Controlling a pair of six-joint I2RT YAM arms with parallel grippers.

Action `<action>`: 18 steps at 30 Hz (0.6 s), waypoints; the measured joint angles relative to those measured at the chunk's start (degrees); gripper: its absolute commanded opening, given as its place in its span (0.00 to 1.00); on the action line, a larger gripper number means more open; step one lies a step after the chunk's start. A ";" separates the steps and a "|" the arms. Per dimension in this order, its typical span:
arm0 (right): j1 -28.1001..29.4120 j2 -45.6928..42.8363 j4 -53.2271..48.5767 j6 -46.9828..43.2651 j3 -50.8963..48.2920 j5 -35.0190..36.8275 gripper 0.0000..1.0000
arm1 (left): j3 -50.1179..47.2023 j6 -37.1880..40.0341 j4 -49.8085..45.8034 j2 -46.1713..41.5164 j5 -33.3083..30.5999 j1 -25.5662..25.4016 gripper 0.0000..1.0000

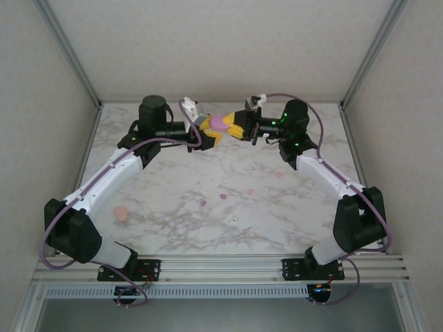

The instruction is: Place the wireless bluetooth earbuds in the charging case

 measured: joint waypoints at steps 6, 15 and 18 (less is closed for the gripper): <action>0.02 0.42 5.01 4.07 -0.52 0.55 0.14 | -0.57 -4.46 6.62 0.00 0.26 0.02 0.47; 0.00 0.48 6.99 5.79 -0.57 0.50 0.14 | -0.57 -6.25 8.11 0.00 0.92 0.00 0.46; 0.04 0.59 7.08 5.84 -0.57 0.52 0.14 | -0.55 -6.27 8.09 0.00 0.98 0.00 0.46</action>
